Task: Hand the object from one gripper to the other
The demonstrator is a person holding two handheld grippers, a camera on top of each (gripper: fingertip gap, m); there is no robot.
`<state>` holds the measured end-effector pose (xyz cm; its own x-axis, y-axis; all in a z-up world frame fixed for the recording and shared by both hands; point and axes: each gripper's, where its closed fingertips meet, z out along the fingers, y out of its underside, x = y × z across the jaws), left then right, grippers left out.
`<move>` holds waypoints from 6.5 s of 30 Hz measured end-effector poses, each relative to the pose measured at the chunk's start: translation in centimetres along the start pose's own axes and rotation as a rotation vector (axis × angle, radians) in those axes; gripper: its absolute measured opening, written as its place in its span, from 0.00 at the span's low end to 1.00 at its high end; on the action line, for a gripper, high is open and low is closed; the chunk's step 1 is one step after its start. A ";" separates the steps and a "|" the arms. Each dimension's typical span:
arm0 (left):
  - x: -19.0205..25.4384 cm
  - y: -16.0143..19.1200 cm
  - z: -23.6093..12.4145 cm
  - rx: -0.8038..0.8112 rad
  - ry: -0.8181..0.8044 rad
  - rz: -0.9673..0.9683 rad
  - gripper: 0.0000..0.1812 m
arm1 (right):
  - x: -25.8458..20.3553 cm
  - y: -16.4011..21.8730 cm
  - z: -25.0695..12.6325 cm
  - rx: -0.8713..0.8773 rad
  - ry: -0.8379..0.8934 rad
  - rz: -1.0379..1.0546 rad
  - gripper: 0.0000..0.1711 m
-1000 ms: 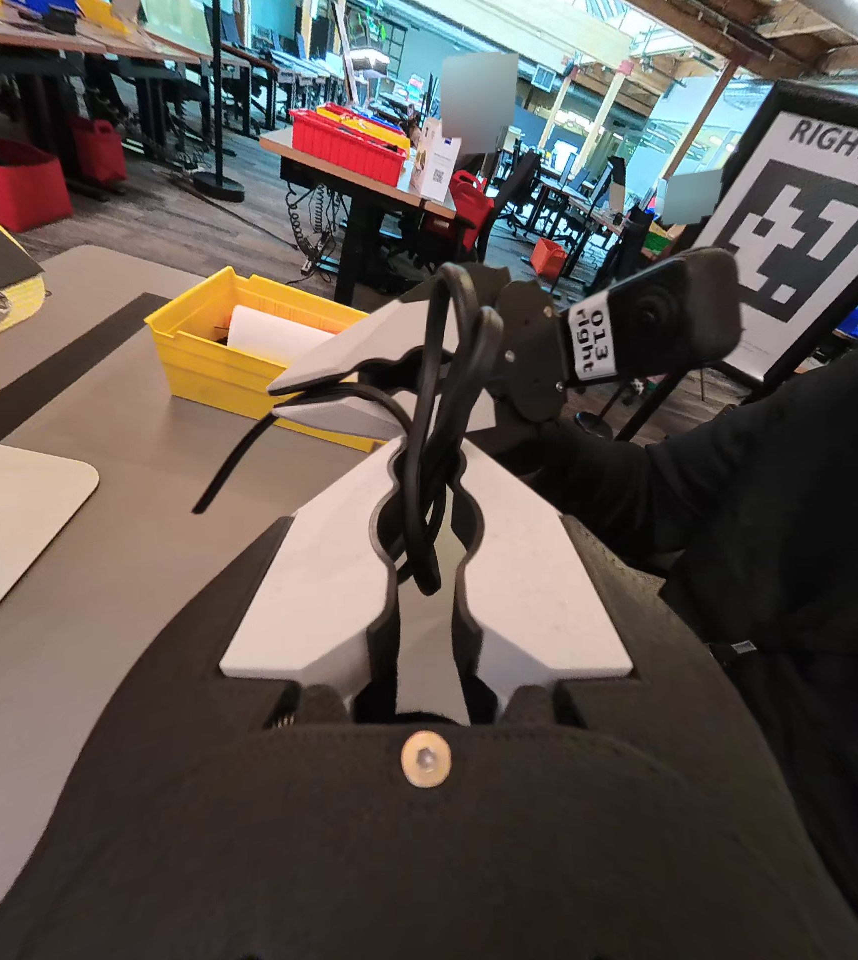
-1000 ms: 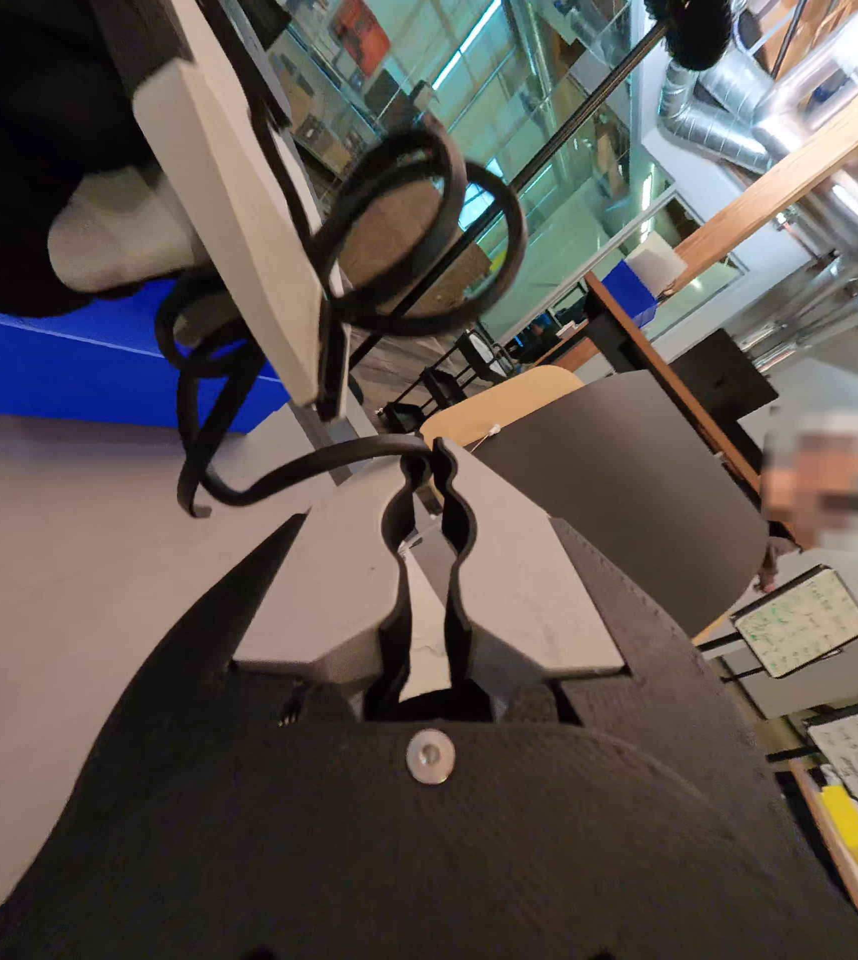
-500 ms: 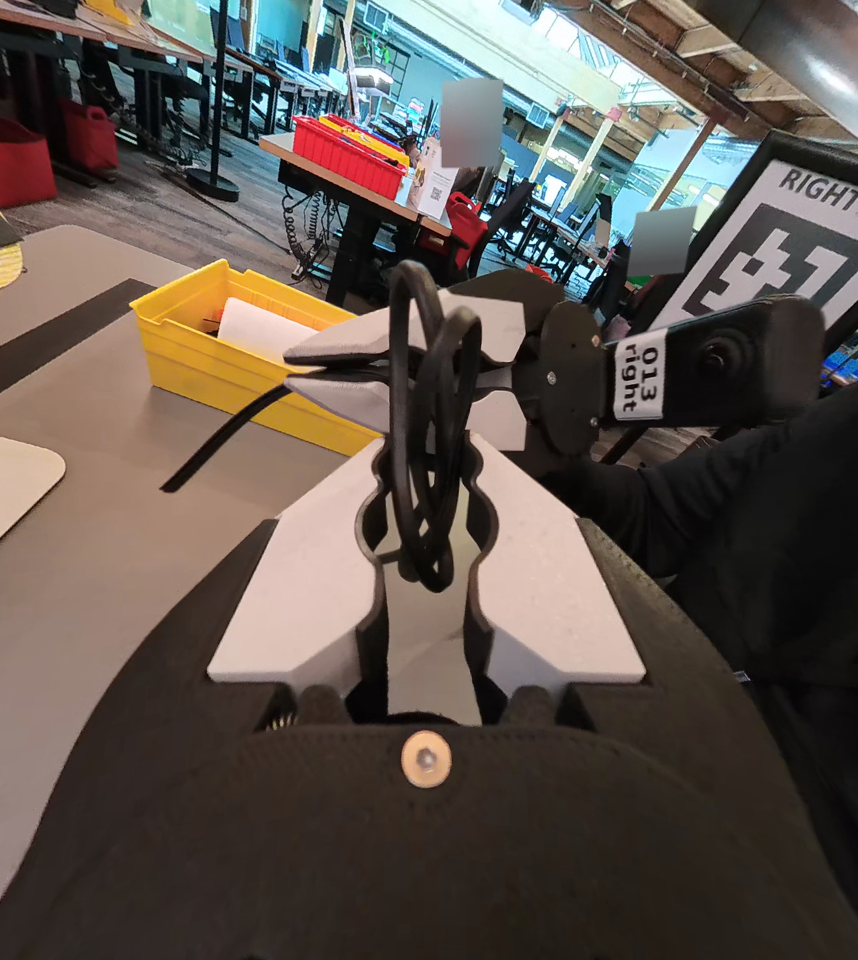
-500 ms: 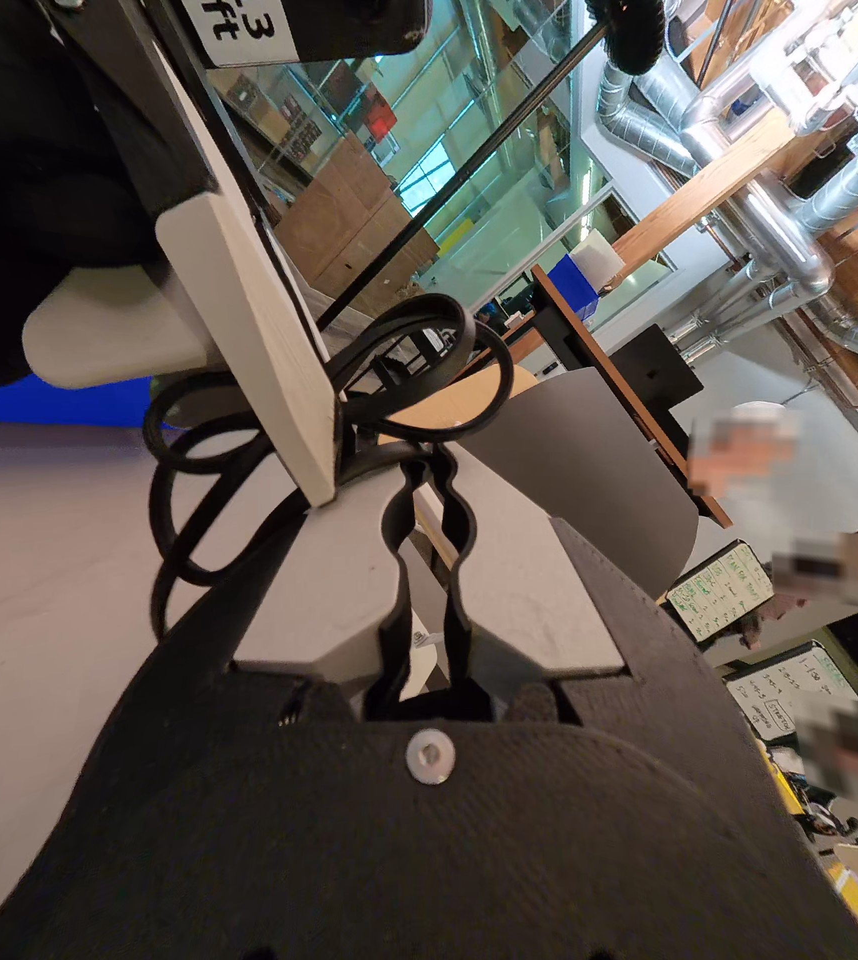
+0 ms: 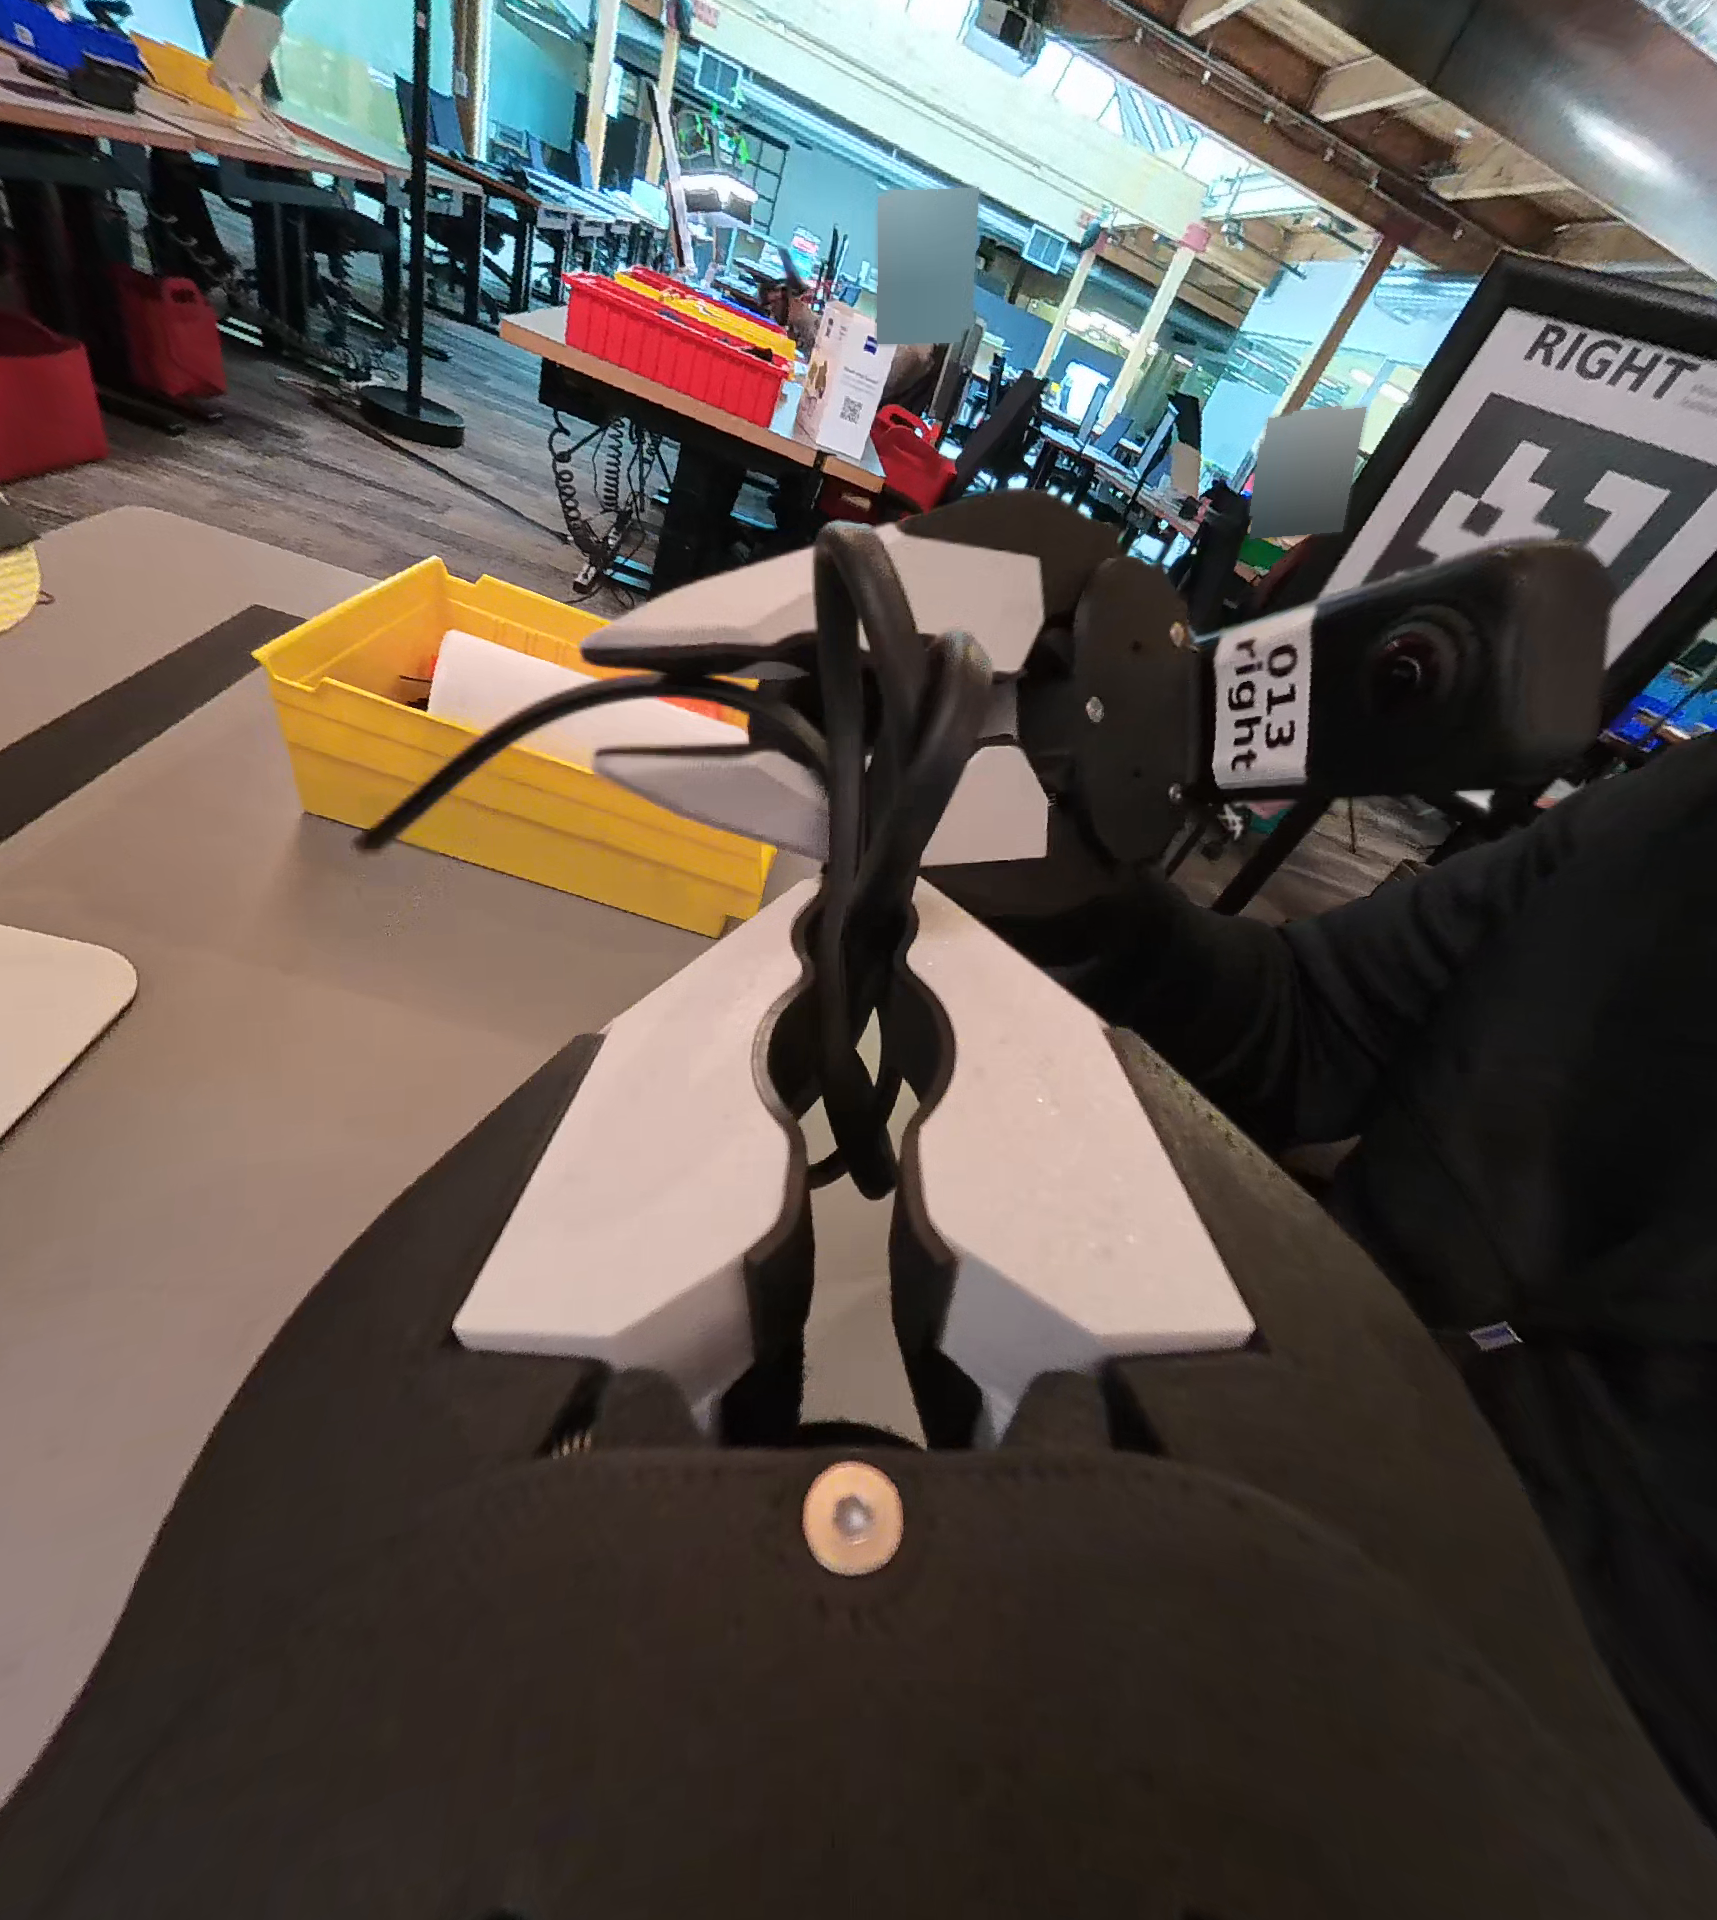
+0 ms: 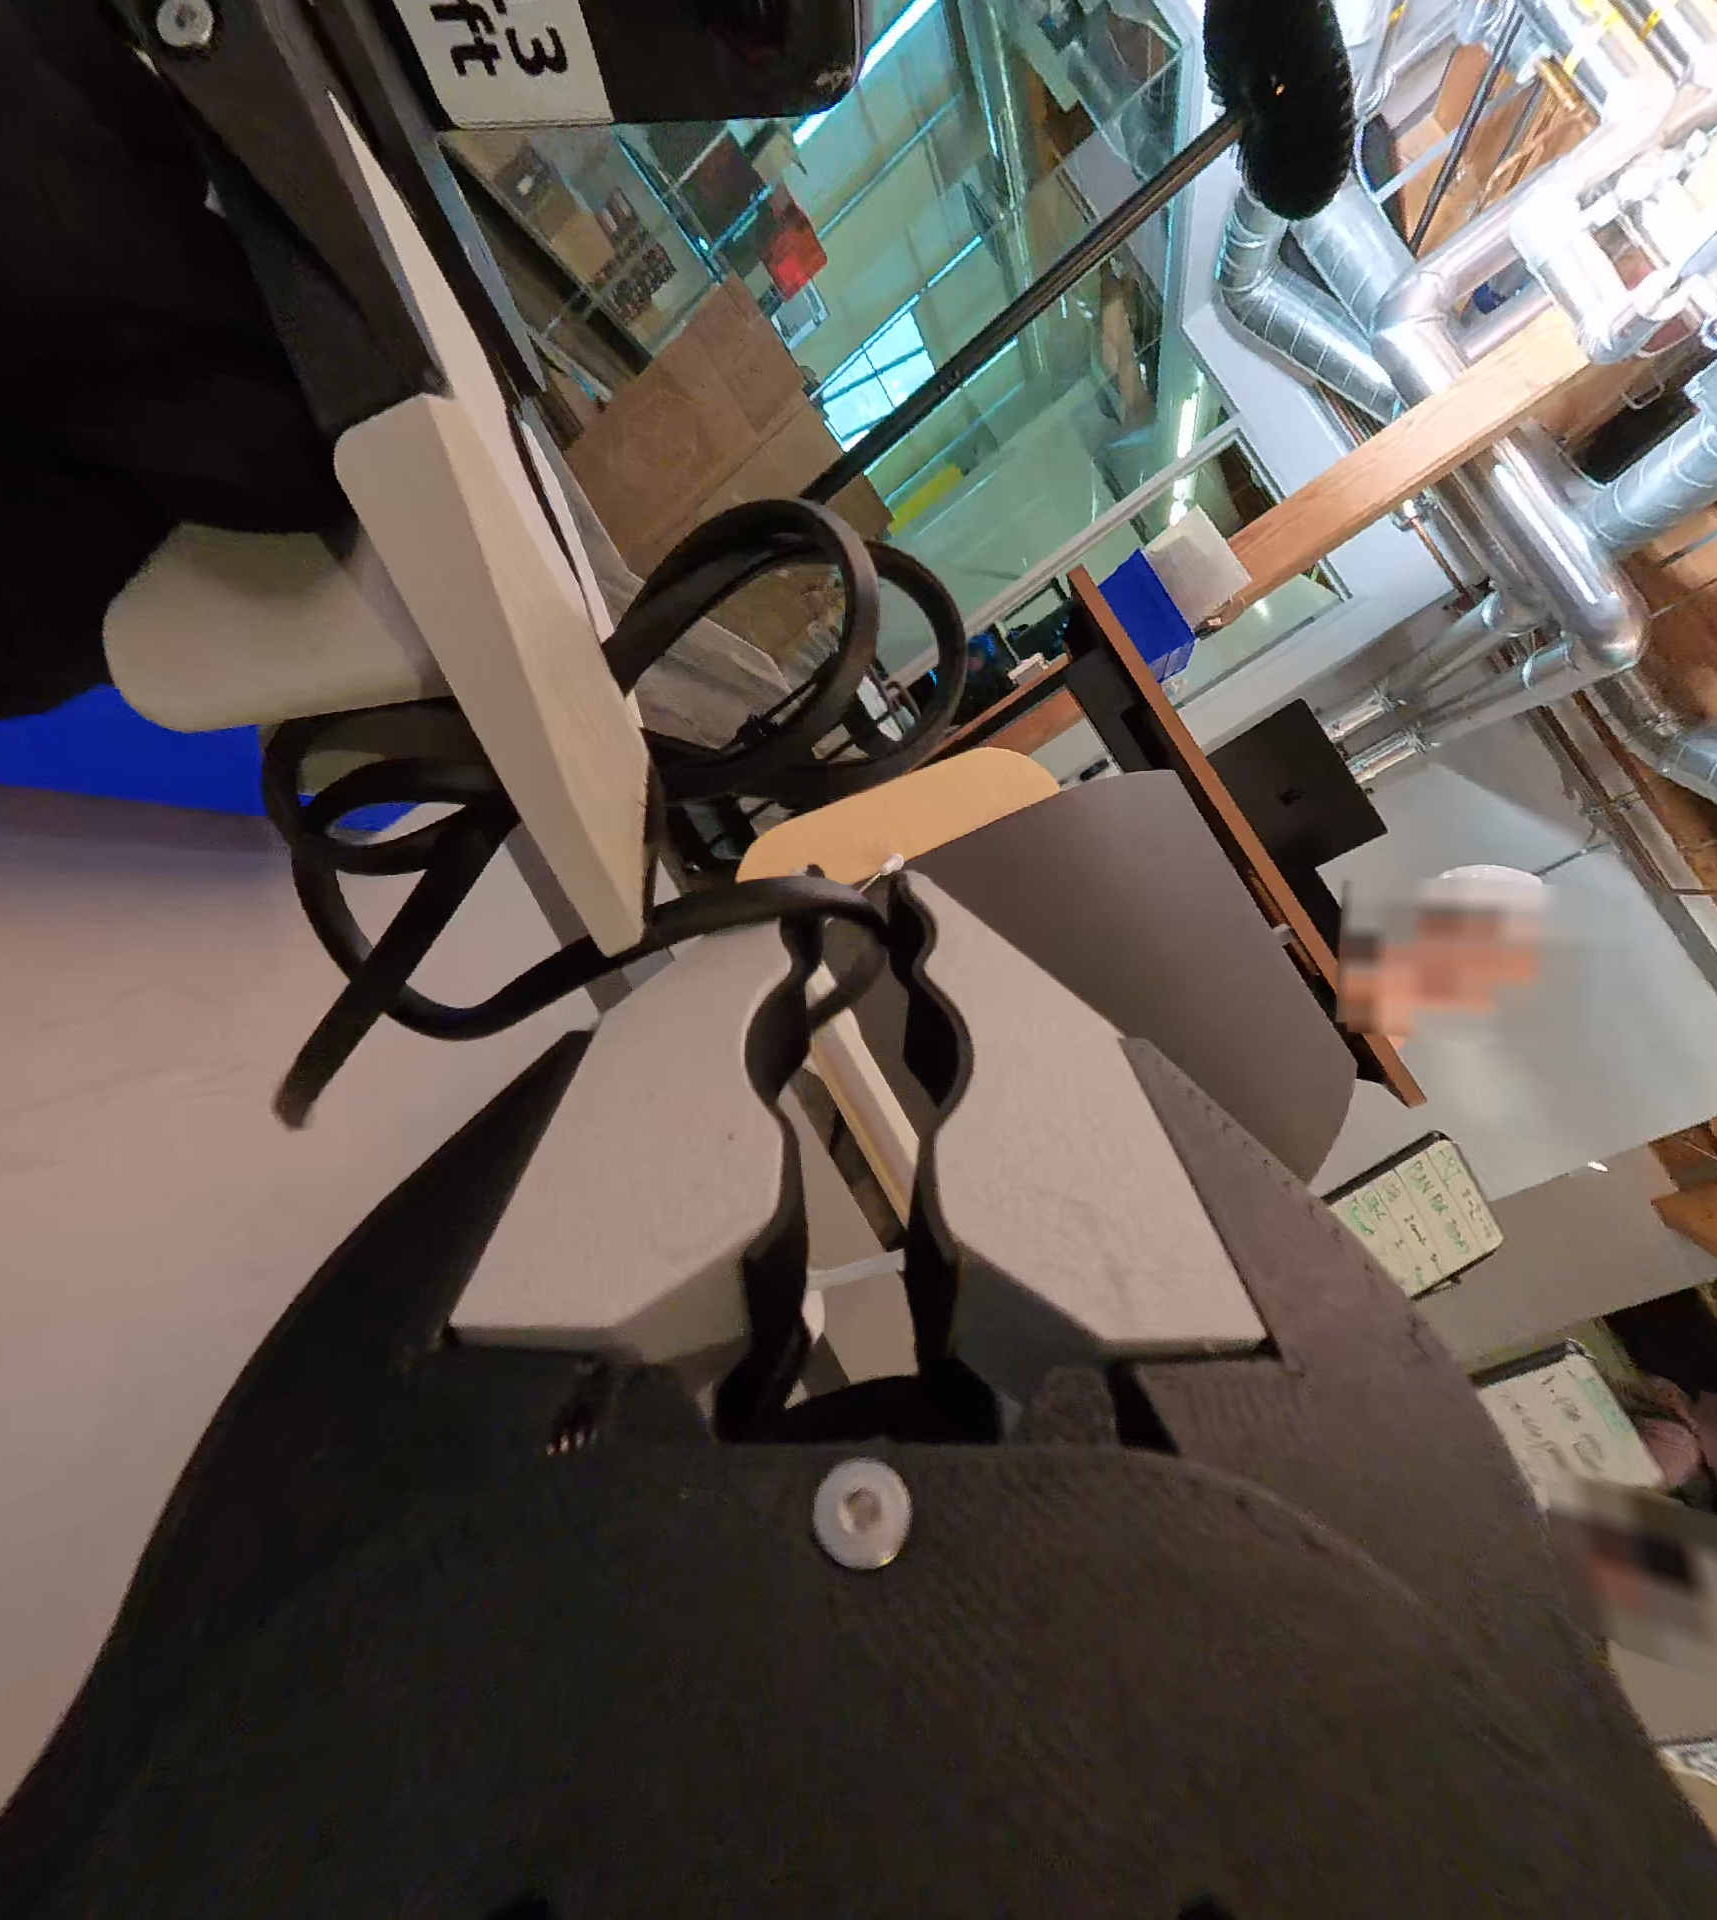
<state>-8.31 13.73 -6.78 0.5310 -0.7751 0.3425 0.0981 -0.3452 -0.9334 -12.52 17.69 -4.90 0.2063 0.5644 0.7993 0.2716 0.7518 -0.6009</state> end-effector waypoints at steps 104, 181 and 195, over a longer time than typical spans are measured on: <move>-5.4 0.8 -2.9 -0.380 -0.640 0.762 0.00 | -0.6 -2.4 -3.5 0.191 -0.558 0.753 0.02; -5.3 -0.5 -1.9 -0.308 -0.769 0.713 0.02 | -2.7 -2.8 -1.2 0.173 -0.490 0.741 0.04; -4.6 -0.5 -1.4 -0.297 -0.730 0.738 0.01 | -2.8 -3.5 -1.2 0.211 -0.491 0.774 0.05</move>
<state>-12.03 16.71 -7.78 0.7582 -0.3760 -0.5327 -0.6080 -0.1126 -0.7859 -12.92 13.10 -5.01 -0.1742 0.9776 0.1181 0.0388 0.1267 -0.9912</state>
